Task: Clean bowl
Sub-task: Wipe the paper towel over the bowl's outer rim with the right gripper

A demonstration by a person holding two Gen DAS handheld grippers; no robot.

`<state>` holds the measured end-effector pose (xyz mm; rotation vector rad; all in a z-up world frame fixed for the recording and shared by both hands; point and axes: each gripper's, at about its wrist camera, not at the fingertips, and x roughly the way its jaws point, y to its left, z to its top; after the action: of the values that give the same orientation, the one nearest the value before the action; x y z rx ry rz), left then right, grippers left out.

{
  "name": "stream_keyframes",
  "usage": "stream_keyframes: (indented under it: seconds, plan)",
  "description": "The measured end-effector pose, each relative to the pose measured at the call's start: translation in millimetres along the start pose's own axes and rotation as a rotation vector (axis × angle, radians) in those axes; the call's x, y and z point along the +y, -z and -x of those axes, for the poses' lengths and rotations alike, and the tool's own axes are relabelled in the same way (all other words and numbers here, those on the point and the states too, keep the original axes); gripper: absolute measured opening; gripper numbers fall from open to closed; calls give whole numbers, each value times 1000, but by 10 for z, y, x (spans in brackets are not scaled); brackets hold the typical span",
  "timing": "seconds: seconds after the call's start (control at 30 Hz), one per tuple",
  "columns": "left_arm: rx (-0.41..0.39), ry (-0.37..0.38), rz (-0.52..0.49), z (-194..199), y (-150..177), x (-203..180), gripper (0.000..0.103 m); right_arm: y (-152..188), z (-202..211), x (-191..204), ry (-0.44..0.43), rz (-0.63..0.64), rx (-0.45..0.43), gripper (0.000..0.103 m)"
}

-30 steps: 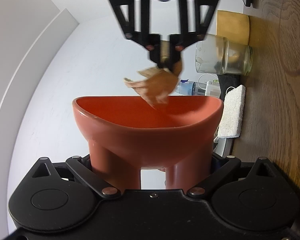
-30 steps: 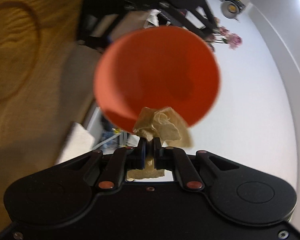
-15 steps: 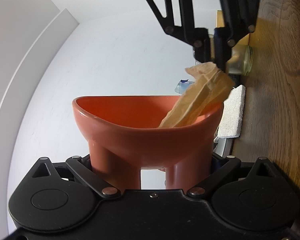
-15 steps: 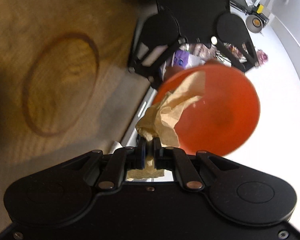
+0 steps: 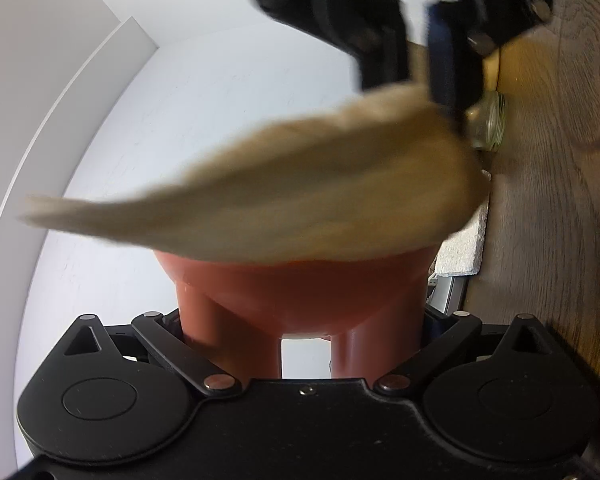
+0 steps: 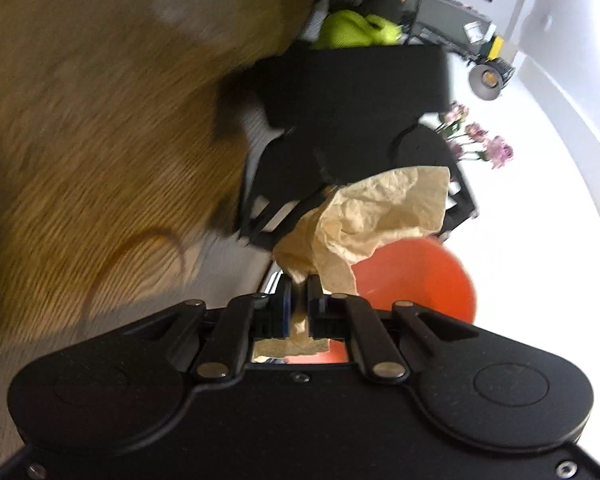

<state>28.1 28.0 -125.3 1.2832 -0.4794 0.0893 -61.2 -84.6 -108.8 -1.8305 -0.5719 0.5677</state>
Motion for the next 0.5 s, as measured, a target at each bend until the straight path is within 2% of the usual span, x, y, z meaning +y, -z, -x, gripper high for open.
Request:
stream_keyframes:
  seconds: [0.37,0.5]
  plan:
    - [0,0,0,15,-4,2,97,-153,-1,-364,119,1,-46,7]
    - [0,0,0,19,-1,5,97,-79,-27,-486,158,4,-35,7]
